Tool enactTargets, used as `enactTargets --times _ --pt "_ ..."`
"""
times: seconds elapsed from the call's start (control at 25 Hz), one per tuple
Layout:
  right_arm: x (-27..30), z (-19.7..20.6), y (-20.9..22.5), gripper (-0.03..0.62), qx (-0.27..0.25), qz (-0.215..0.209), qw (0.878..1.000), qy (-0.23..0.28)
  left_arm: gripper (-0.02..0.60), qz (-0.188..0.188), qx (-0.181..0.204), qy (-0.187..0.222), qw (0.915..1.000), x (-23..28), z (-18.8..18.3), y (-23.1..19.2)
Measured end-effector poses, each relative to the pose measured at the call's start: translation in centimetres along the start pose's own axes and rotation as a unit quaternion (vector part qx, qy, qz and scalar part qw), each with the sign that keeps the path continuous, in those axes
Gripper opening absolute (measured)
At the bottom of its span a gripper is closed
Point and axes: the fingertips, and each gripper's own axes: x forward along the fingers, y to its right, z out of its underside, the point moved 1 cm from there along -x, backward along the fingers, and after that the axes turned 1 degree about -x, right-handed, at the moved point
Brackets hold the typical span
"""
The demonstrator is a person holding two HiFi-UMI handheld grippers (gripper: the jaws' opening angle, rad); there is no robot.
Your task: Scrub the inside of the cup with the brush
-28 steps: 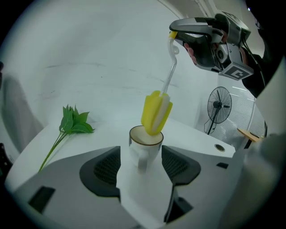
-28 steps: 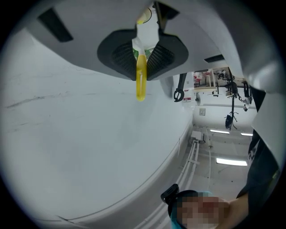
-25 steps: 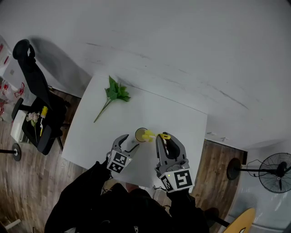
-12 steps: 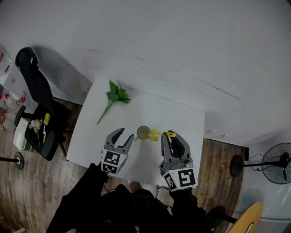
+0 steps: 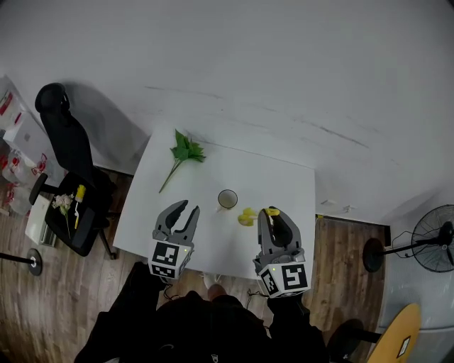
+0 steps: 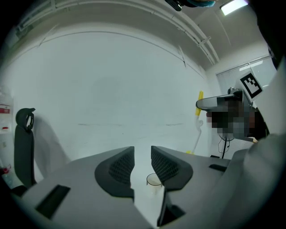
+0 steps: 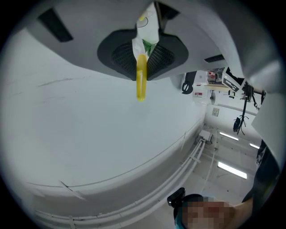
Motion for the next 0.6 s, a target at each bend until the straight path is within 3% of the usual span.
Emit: enactTargets --times 0.6 --pt "-13.0 2.3 -3.3 0.087 0.014 0.054 0.998 -0.022 0.053 0.007 0.02 0.012 0.9997 -11.1 -0.7 6.1"
